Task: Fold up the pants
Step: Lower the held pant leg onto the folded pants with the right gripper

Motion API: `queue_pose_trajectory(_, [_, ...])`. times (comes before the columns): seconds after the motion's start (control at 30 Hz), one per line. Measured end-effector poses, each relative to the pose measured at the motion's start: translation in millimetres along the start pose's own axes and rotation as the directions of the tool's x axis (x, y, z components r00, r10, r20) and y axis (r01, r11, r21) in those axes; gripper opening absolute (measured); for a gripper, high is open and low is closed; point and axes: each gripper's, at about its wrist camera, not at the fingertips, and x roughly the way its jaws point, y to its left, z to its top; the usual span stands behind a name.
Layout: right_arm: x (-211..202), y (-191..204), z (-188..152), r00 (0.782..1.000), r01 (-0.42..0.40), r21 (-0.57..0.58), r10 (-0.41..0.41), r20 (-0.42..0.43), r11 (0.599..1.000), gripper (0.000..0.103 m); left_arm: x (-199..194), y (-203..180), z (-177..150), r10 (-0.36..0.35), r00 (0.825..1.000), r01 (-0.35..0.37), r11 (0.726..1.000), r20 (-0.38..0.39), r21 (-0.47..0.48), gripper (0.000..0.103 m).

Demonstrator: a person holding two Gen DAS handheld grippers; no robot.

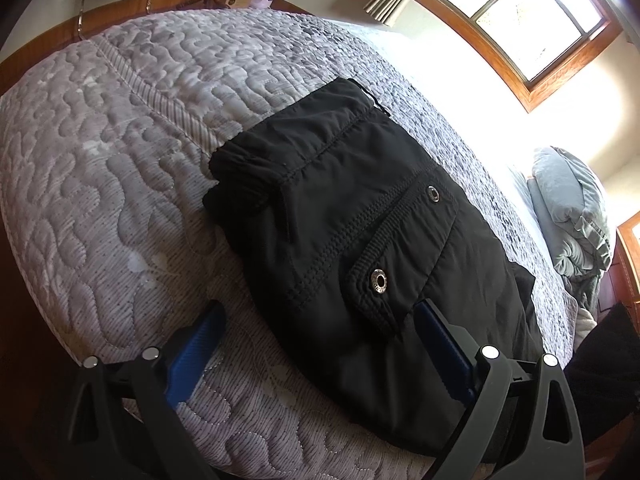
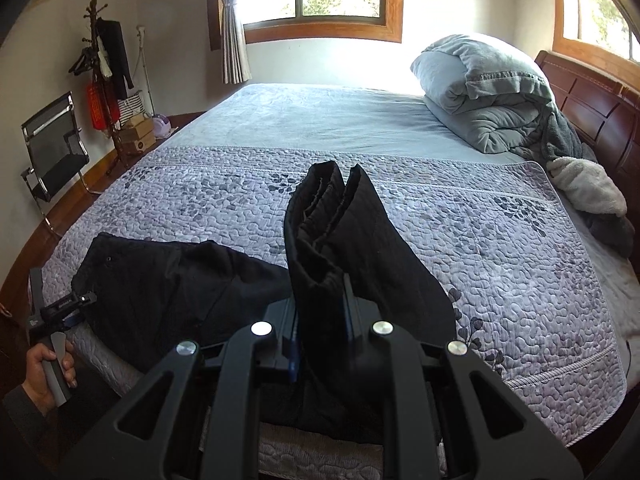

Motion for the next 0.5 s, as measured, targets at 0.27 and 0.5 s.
queue_pose_trajectory(0.27, [36,39,-18,0.996,0.043,-0.125,-0.052,-0.069,0.991,0.015,-1,4,1,-0.021,1.000,0.021,1.000,-0.004,-0.007,0.096])
queue_pose_trajectory(0.5, [63,66,-36,0.990,0.060,-0.232,-0.088,-0.114,0.971,0.015,-2,7,0,-0.034,0.999,0.034,0.999,-0.004,-0.012,0.096])
